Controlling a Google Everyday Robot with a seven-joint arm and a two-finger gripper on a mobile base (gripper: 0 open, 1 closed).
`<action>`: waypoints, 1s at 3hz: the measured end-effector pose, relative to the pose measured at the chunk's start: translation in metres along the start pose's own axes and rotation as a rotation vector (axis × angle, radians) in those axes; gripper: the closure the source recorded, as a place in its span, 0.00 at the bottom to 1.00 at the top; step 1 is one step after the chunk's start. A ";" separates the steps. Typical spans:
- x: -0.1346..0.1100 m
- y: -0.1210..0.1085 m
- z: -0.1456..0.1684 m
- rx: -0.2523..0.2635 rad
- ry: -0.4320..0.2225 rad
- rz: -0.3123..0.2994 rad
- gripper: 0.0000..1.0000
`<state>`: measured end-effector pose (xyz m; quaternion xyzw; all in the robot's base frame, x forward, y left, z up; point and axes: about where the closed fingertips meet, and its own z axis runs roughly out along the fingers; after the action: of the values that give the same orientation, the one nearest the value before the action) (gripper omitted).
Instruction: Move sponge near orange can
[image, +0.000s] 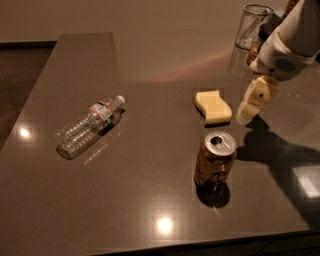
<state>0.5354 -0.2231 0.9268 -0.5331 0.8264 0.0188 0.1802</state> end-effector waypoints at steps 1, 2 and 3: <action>0.004 -0.006 0.040 0.005 -0.006 0.045 0.00; 0.008 -0.008 0.071 -0.006 -0.001 0.079 0.00; -0.007 -0.001 0.087 -0.039 -0.024 0.086 0.24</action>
Offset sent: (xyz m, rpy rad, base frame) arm 0.0357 0.0070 -0.1038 0.0361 0.0461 -0.1108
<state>0.5633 -0.1980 0.8482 -0.5004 0.8457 0.0489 0.1789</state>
